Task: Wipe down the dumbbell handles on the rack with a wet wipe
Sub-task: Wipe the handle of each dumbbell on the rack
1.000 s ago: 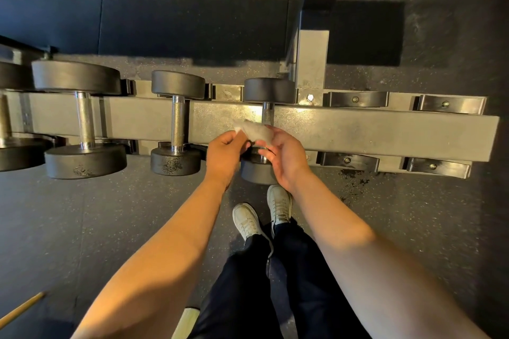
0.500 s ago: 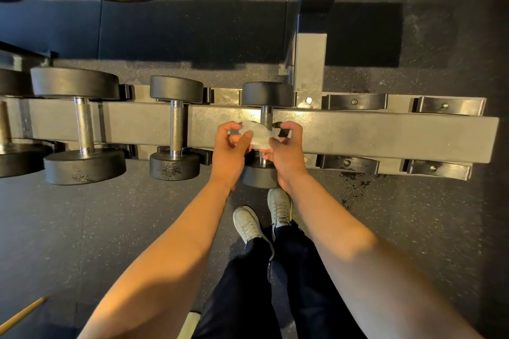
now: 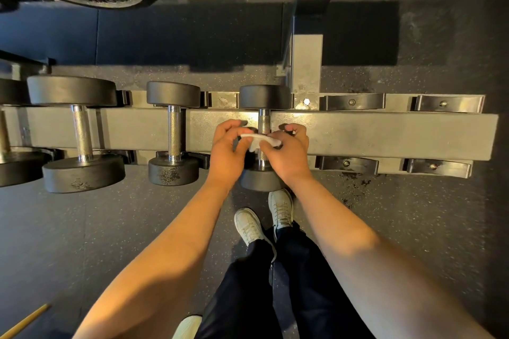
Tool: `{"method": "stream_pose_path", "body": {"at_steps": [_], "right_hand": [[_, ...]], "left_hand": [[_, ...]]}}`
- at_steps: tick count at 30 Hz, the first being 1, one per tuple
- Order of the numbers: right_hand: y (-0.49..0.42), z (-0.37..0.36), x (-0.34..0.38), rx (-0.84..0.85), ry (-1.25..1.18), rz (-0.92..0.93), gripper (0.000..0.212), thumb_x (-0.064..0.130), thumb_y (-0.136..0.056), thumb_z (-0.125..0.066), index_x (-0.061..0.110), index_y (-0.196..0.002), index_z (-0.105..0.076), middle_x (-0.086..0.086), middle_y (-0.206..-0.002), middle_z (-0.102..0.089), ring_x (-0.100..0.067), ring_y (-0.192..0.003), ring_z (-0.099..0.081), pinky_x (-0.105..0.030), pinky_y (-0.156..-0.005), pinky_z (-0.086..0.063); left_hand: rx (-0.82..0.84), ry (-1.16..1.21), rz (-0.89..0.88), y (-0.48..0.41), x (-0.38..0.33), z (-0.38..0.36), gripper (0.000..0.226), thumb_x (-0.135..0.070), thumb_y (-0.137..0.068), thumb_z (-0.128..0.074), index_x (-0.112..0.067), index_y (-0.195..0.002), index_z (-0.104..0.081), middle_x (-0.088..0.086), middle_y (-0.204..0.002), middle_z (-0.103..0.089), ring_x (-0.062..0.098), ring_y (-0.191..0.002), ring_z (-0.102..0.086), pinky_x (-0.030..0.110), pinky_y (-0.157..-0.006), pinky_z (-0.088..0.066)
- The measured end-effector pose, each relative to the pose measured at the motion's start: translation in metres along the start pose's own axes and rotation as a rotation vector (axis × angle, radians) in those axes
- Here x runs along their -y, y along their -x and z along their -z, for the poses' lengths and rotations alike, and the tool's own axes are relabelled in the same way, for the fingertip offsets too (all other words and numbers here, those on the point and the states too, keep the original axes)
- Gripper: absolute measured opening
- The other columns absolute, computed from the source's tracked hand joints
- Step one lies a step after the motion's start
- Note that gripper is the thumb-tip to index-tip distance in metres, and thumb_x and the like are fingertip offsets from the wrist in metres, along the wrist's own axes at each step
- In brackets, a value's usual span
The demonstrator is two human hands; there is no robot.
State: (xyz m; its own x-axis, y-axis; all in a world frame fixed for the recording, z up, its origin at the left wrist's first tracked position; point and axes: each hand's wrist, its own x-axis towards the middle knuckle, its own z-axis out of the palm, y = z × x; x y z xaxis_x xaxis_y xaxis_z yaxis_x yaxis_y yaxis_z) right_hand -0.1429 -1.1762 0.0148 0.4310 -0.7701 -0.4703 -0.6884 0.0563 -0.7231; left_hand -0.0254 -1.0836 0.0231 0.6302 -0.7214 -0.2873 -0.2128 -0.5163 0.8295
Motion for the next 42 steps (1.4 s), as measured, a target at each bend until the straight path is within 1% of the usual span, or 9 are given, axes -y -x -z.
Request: {"method": "stream_pose_path", "body": {"at_steps": [5, 11, 16, 20, 25, 28, 31, 36, 42], "right_hand": [[-0.003, 0.003, -0.005, -0.093, -0.012, -0.048, 0.03, 0.038, -0.083, -0.078, 0.009, -0.088, -0.071, 0.002, -0.114, -0.048, -0.014, -0.109, -0.053, -0.002, -0.085, -0.032], [-0.003, 0.003, -0.004, -0.01, -0.182, 0.172, 0.067, 0.019, -0.089, -0.071, 0.023, -0.149, -0.042, -0.001, -0.147, -0.041, -0.014, -0.137, -0.039, -0.027, -0.116, -0.032], [-0.006, -0.002, -0.004, 0.035, -0.099, 0.12, 0.024, 0.017, -0.089, -0.071, 0.013, -0.112, -0.067, -0.001, -0.111, -0.056, -0.019, -0.109, -0.052, -0.024, -0.091, -0.04], [-0.004, -0.001, 0.0, -0.073, -0.315, -0.096, 0.009, 0.015, -0.091, -0.068, 0.014, -0.092, -0.06, 0.003, -0.085, -0.059, -0.012, -0.08, -0.054, -0.015, -0.067, -0.043], [-0.002, -0.005, 0.012, -0.034, -0.681, -0.283, 0.006, 0.018, -0.093, -0.068, 0.017, -0.091, -0.063, 0.004, -0.083, -0.064, -0.014, -0.084, -0.061, -0.03, -0.079, -0.051], [0.0, -0.005, 0.018, 0.096, -0.797, -0.261, 0.02, 0.023, -0.093, -0.07, 0.016, -0.111, -0.07, 0.007, -0.095, -0.073, -0.005, -0.091, -0.068, -0.02, -0.082, -0.053], [-0.005, -0.005, 0.016, 0.054, -0.734, -0.208, 0.025, 0.015, -0.091, -0.071, 0.016, -0.117, -0.073, -0.001, -0.108, -0.073, -0.009, -0.1, -0.068, -0.021, -0.088, -0.053], [-0.016, -0.011, 0.007, -0.305, -0.327, 0.075, 0.026, 0.004, -0.095, -0.064, 0.011, -0.118, -0.073, 0.0, -0.102, -0.058, 0.01, -0.09, -0.055, -0.009, -0.088, -0.045], [-0.025, -0.039, 0.007, -0.198, -0.334, 0.082, 0.022, 0.014, -0.098, -0.062, 0.014, -0.119, -0.07, 0.014, -0.112, -0.058, 0.003, -0.106, -0.053, -0.012, -0.097, -0.041]], "left_hand": [[-0.052, 0.051, 0.069, -0.001, -0.005, 0.002, 0.014, -0.012, -0.103, -0.054, -0.023, -0.107, -0.061, -0.016, -0.097, -0.063, -0.015, -0.084, -0.056, 0.005, -0.074, -0.041], [-0.012, 0.047, 0.057, -0.002, -0.001, 0.001, 0.013, -0.01, -0.103, -0.053, -0.019, -0.107, -0.062, -0.013, -0.095, -0.064, -0.011, -0.083, -0.057, 0.008, -0.073, -0.044], [-0.003, 0.113, 0.094, -0.002, -0.006, -0.003, 0.014, -0.009, -0.101, -0.057, -0.019, -0.108, -0.064, -0.012, -0.094, -0.066, -0.01, -0.082, -0.058, 0.009, -0.075, -0.046], [-0.059, 0.113, 0.122, -0.003, -0.006, -0.007, 0.01, -0.013, -0.096, -0.067, -0.021, -0.097, -0.062, -0.007, -0.087, -0.063, -0.003, -0.077, -0.056, 0.012, -0.073, -0.045], [-0.105, 0.063, 0.101, -0.005, -0.004, -0.019, 0.007, -0.013, -0.094, -0.068, -0.017, -0.093, -0.062, 0.003, -0.092, -0.063, 0.017, -0.083, -0.059, 0.024, -0.075, -0.049], [-0.058, 0.13, 0.093, -0.002, -0.009, -0.023, 0.008, -0.01, -0.095, -0.065, -0.017, -0.097, -0.064, 0.004, -0.093, -0.065, 0.012, -0.083, -0.061, 0.024, -0.075, -0.05], [0.022, 0.243, 0.183, 0.0, -0.01, -0.027, 0.018, -0.003, -0.096, -0.062, -0.017, -0.105, -0.067, 0.0, -0.094, -0.07, 0.003, -0.082, -0.062, 0.016, -0.075, -0.05], [-0.114, 0.525, 0.372, -0.01, -0.002, -0.033, 0.02, 0.002, -0.099, -0.055, -0.016, -0.105, -0.063, 0.003, -0.097, -0.072, 0.007, -0.088, -0.07, 0.023, -0.087, -0.055], [-0.104, 0.391, 0.351, -0.014, 0.01, -0.047, 0.026, -0.011, -0.104, -0.051, -0.033, -0.106, -0.065, -0.006, -0.109, -0.071, 0.009, -0.101, -0.066, 0.026, -0.092, -0.054]]}}
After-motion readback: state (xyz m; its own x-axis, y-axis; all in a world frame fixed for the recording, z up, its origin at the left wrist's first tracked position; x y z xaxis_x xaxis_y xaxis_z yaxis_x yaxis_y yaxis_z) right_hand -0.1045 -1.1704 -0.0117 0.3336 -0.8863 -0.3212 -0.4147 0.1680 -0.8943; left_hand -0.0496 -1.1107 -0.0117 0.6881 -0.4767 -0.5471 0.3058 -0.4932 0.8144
